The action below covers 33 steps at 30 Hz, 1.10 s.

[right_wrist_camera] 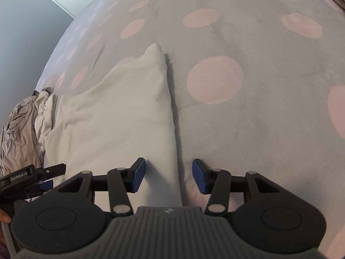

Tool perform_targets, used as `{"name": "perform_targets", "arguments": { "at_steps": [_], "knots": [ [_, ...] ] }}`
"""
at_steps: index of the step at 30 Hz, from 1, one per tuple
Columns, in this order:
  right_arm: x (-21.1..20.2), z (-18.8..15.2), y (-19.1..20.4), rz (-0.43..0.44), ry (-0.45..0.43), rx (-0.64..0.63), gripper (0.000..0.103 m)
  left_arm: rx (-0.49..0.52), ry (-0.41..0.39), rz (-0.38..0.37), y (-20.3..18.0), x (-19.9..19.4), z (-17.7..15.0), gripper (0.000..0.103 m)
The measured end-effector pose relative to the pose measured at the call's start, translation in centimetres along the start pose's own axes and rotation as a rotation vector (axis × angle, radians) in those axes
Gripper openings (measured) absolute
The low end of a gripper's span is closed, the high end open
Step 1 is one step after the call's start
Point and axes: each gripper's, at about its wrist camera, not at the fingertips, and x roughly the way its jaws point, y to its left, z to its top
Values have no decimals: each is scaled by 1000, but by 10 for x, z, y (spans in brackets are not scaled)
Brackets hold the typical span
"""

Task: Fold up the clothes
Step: 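Pinch the hem end of the folded white shirt with both grippers, then lift the folded white shirt with both grippers and carry it toward the pillow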

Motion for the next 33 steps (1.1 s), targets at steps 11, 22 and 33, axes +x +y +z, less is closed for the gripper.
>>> {"name": "perform_targets", "arguments": {
  "at_steps": [11, 22, 33],
  "knots": [
    [34, 39, -9, 134, 15, 101, 51, 73, -93, -128, -10, 21, 18, 71],
    [49, 45, 4, 145, 9, 57, 17, 165, -125, -131, -17, 20, 21, 23],
    [10, 41, 26, 193, -96, -31, 12, 237, -191, -145, -36, -10, 16, 10]
  ]
}}
